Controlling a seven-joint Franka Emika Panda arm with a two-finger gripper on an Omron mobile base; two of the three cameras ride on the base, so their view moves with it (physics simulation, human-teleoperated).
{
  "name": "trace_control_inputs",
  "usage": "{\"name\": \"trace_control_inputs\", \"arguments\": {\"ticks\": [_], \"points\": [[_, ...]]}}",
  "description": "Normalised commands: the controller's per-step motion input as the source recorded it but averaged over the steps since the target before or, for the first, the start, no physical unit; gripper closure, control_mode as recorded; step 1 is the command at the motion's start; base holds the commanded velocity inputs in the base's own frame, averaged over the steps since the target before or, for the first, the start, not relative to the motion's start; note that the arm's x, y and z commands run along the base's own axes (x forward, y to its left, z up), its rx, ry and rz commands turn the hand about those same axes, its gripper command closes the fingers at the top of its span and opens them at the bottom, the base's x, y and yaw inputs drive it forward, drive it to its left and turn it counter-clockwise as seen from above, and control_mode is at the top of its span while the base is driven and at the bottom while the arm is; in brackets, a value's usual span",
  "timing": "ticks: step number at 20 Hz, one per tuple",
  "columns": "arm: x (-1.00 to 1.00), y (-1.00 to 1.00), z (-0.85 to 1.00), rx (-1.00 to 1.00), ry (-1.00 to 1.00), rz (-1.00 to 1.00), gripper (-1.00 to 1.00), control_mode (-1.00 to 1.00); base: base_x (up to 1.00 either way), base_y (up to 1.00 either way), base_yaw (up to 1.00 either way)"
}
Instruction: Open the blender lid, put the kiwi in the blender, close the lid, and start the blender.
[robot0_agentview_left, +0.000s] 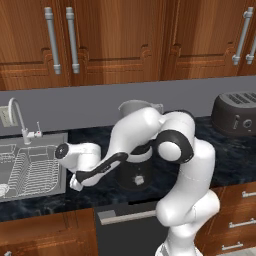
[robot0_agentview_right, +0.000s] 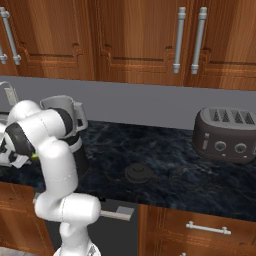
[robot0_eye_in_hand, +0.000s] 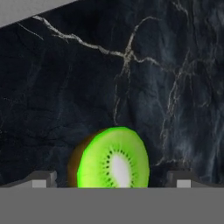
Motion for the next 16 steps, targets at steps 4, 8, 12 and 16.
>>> {"name": "trace_control_inputs", "arguments": {"ticks": [4,8,12,16], "points": [[0.13,0.0,-0.18,0.0,0.0,0.0,-1.0,-1.0,0.0,0.0,0.0],[0.16,0.0,-0.15,0.0,0.0,0.0,-1.0,-1.0,0.0,0.0,0.0],[0.03,0.0,-0.26,0.0,0.0,0.0,1.0,-1.0,0.0,0.0,0.0],[0.0,-0.18,-0.21,0.0,-0.04,0.0,1.0,-1.0,0.0,0.0,0.0]]}}
